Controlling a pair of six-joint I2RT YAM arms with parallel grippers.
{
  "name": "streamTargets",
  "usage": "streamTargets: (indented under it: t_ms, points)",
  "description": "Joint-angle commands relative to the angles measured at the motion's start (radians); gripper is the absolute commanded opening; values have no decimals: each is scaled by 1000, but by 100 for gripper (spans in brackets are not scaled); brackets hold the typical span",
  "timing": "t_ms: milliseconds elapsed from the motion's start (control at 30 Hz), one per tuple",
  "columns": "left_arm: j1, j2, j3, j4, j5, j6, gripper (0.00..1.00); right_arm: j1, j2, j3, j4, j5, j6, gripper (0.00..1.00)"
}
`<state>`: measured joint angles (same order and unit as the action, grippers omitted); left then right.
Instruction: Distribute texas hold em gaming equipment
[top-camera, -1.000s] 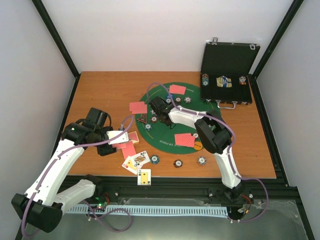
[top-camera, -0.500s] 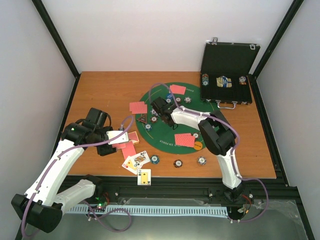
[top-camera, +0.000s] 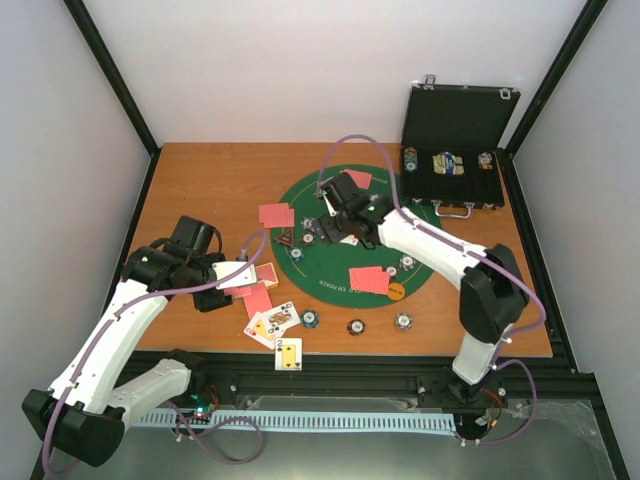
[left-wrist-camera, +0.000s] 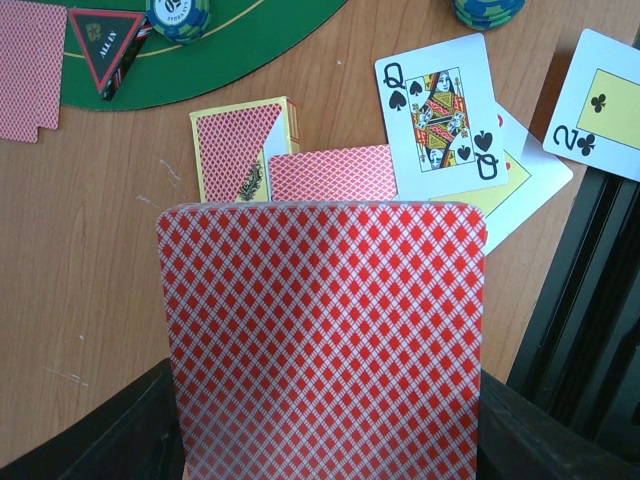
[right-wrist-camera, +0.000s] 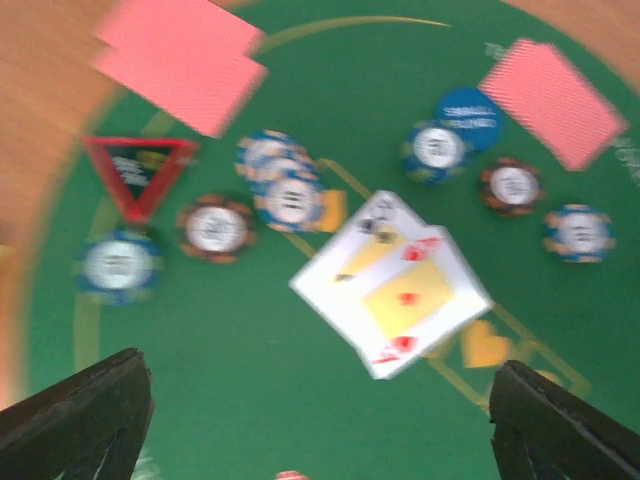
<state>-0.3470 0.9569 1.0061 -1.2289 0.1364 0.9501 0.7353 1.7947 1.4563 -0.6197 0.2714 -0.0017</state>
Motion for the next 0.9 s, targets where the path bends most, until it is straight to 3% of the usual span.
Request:
streamTargets:
  t_ms: [0,167,433,867]
  points:
    - [2,-20,38,-2,-1,8,28,-5,-110,-91,55,-444,253,92]
    - [2,-14,40,-1,3,3,28,5,-177,-327,469,-930,745,90]
    - [2,-25,43,0,7,-2,28,134,-160,-346,618,-993,892,89]
    - [2,-28,49,1,10,-1,28,215,-42,-328,846,-1069,1052,79]
